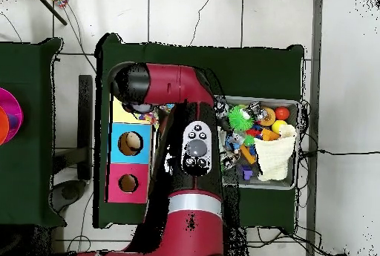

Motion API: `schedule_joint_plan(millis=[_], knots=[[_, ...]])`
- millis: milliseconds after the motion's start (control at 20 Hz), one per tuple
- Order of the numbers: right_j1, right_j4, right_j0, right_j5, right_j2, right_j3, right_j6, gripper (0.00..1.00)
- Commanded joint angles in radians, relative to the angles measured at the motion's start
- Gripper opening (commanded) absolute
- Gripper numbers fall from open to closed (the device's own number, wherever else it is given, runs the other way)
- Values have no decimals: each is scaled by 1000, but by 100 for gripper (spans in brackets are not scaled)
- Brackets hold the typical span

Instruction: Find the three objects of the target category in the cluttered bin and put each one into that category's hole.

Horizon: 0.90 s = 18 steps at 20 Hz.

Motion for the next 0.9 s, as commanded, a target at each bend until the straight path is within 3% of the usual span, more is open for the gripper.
schedule_joint_plan(millis=[50, 350, 550, 900], knots=[[-32, 62, 20, 115, 97, 178, 133, 0], [-55, 33, -31, -115, 96, 285, 65, 0], [-53, 15, -25, -142, 88, 276, 75, 0], [-5, 19, -19, -275, 100, 257, 117, 0]])
